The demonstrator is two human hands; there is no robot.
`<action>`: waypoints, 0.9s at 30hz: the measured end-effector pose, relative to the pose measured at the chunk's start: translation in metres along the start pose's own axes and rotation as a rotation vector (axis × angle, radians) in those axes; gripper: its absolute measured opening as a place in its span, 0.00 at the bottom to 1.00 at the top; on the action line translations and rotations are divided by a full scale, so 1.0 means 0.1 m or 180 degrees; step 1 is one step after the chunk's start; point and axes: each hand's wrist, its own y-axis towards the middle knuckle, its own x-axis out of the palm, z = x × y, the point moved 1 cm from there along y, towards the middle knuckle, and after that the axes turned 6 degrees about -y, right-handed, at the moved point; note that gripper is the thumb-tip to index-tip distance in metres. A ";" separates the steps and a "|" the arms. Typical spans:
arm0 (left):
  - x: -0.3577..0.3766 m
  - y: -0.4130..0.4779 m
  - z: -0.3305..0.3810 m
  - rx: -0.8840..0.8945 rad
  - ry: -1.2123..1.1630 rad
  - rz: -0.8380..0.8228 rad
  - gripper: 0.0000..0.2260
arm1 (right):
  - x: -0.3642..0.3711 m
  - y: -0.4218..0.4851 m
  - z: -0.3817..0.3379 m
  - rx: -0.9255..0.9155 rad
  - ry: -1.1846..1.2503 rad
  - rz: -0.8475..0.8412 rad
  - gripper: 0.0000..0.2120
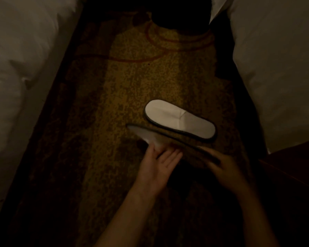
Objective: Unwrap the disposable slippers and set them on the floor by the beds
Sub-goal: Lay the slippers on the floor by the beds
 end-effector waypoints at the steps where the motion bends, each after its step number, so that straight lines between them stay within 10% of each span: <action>1: -0.02 -0.01 0.09 0.0046 -0.0078 -0.0016 0.20 | -0.03 0.00 0.02 0.0241 0.0298 0.0108 0.19; 13: -0.37 0.16 0.65 0.1739 0.3082 0.1019 0.24 | 0.04 -0.04 0.57 0.1637 0.1709 -0.0536 0.10; 27: -0.66 0.29 0.44 0.1885 0.4993 0.1806 0.23 | 0.14 -0.02 0.77 0.1692 -0.1191 -0.0038 0.16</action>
